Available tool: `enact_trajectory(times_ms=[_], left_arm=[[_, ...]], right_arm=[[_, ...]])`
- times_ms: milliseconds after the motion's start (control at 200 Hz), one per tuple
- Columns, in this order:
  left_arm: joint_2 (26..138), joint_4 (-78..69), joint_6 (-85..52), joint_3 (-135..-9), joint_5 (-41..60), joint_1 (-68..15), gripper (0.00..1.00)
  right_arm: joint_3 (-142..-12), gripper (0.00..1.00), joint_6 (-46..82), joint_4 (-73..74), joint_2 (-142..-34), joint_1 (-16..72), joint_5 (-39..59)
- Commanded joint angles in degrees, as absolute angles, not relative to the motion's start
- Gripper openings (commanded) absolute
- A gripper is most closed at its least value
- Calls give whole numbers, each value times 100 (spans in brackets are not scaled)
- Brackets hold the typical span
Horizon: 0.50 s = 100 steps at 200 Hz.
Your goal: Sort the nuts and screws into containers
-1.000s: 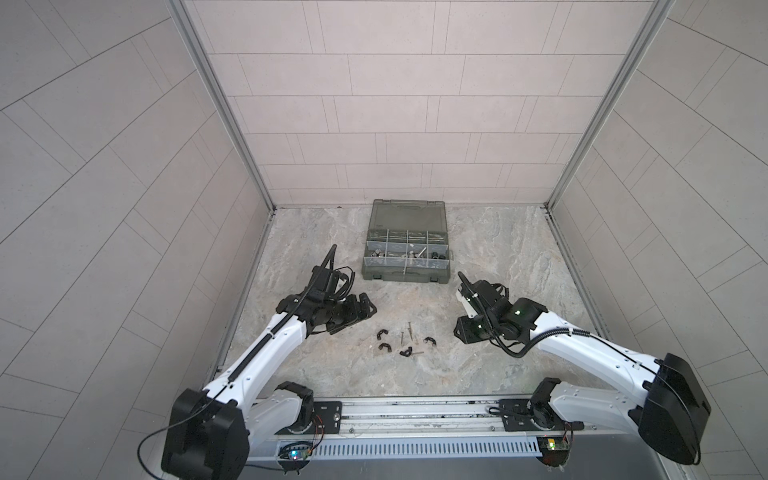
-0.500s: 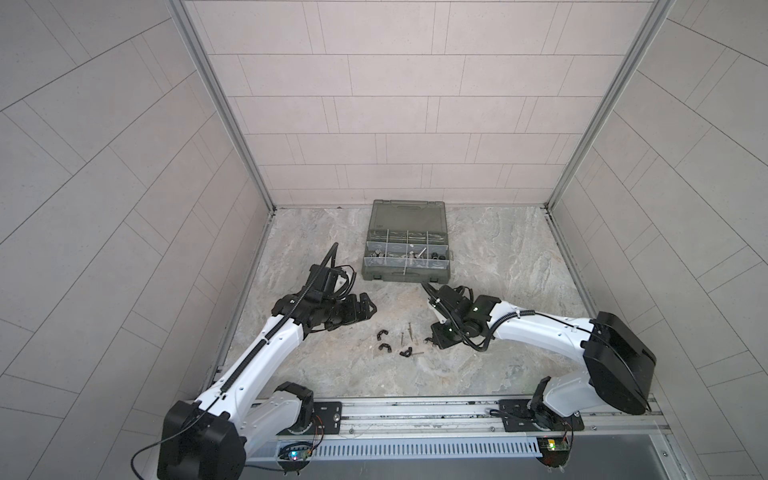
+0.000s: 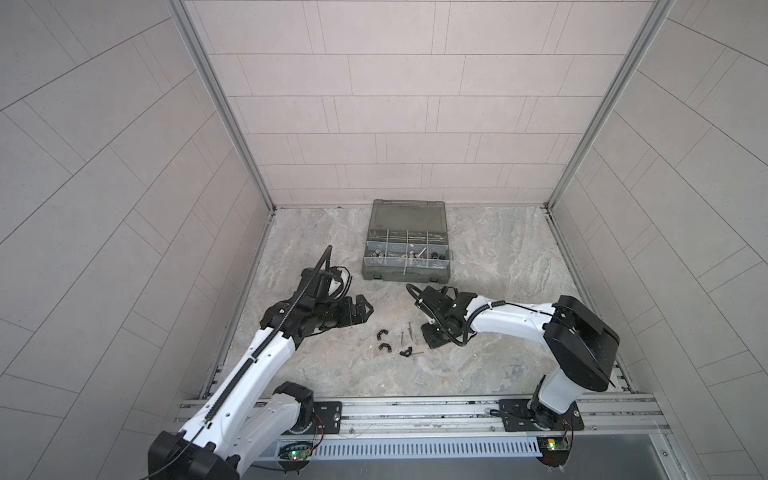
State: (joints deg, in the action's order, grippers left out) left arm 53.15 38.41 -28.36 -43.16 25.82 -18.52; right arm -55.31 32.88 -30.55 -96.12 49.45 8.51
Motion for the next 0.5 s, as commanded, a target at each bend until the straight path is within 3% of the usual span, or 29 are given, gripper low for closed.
enact_trajectory(times_ms=[0,235,495], left_arm=[[5280,3871,-2717,-4421,2490,-1881,97],[5206,3889,-2717,-4413,2460,-1881,97],[5261,3865,-2675,-4489,2514,-1881,97]], right_arm=[[-5608,24,3202,-3243,-9744,4948,732],[-5773,9,3120,-3530,-9650,4949,535],[-6227,8,3021,-3979,-9271,4779,319]])
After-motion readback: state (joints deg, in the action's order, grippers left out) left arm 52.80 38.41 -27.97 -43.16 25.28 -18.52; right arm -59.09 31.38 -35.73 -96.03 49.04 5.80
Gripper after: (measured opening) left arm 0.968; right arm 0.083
